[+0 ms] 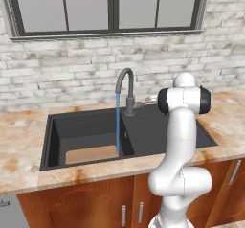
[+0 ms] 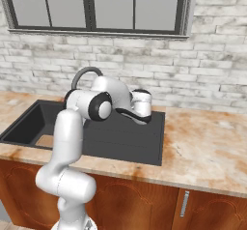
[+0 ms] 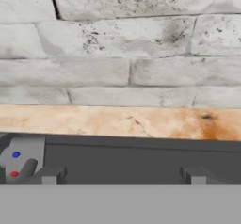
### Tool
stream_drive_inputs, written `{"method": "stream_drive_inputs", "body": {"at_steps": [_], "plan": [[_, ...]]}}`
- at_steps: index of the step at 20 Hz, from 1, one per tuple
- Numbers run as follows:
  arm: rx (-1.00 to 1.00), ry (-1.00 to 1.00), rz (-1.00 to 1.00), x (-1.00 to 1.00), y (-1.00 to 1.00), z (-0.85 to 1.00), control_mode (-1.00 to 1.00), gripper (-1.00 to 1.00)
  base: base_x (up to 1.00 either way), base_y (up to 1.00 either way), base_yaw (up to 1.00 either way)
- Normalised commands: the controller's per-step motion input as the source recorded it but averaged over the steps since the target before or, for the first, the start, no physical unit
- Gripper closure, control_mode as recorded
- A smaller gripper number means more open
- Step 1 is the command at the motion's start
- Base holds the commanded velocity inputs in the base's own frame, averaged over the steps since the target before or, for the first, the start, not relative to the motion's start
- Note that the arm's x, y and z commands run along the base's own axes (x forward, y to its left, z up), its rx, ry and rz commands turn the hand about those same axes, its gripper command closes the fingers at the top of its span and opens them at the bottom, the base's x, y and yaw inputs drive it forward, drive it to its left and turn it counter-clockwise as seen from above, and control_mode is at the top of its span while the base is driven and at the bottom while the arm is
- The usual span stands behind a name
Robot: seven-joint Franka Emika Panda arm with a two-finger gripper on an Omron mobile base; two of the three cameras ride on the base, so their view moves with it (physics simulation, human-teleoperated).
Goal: Turn on the sink faucet with hot water and rinse the cutting board for ten seconds, then turn off the faucet. Push the cutting board to reach the water if necessary.
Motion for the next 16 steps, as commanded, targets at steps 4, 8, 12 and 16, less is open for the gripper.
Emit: {"method": "stream_drive_inputs", "body": {"at_steps": [4,8,12,16], "plan": [[0.0,0.0,0.0,0.0,0.11,0.0,-1.0,-1.0,0.0,0.0,0.0],[0.0,0.0,0.0,0.0,0.22,-0.02,-1.0,-1.0,0.0,0.0,0.0],[-0.02,0.0,0.0,0.0,0.34,-0.02,-1.0,-1.0,0.0,0.0,0.0],[-0.02,0.0,0.0,0.0,0.36,-0.02,-1.0,-1.0,0.0,0.0,0.0]]}}
